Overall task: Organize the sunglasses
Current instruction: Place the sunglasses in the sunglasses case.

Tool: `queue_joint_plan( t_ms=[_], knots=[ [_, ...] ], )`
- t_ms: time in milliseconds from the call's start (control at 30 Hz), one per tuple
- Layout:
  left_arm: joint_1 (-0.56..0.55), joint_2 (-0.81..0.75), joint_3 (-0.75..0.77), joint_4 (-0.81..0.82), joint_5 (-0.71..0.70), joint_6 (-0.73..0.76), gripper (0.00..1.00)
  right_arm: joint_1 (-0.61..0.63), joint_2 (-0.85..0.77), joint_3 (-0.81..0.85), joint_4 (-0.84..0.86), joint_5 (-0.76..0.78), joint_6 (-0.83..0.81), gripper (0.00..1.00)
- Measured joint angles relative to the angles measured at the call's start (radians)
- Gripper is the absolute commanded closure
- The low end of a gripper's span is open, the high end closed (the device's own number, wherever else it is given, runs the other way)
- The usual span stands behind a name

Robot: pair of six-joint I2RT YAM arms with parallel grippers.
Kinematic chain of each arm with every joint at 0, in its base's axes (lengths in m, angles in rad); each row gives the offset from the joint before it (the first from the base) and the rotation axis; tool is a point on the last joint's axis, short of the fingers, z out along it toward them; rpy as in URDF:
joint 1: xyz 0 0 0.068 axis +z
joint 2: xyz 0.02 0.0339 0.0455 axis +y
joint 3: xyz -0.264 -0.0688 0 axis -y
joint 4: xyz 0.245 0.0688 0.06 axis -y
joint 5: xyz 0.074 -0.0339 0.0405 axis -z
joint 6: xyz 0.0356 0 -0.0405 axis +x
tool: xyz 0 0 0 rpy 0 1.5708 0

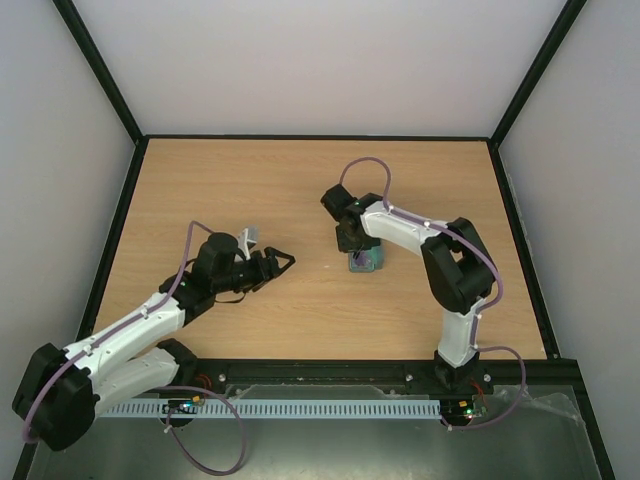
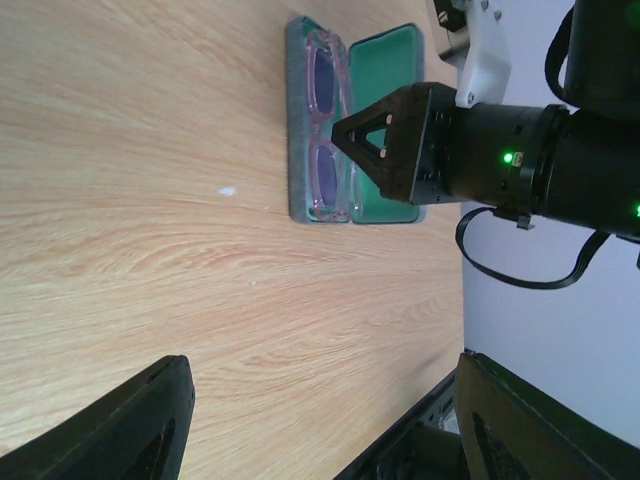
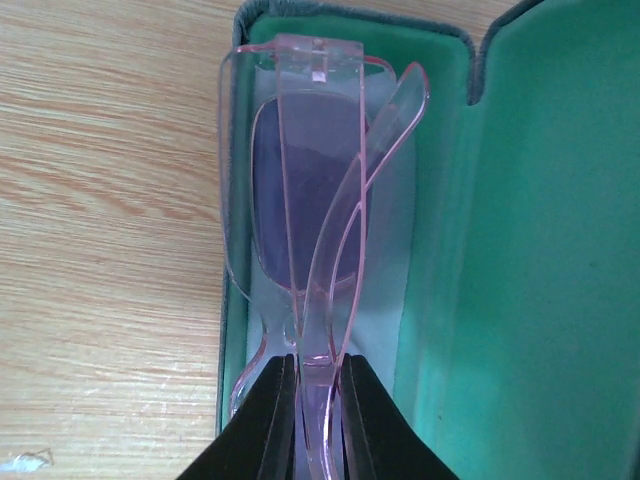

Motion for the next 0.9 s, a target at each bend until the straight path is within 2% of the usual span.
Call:
queue_joint_plan(
  t_ms=[900],
  knots=[
    [0.0,-0.034,-0.013,-0.065,-0.019,0.008,0.26,-0.022,0.067,0.003,0.031,0.009,-0.007,0.92]
  ],
)
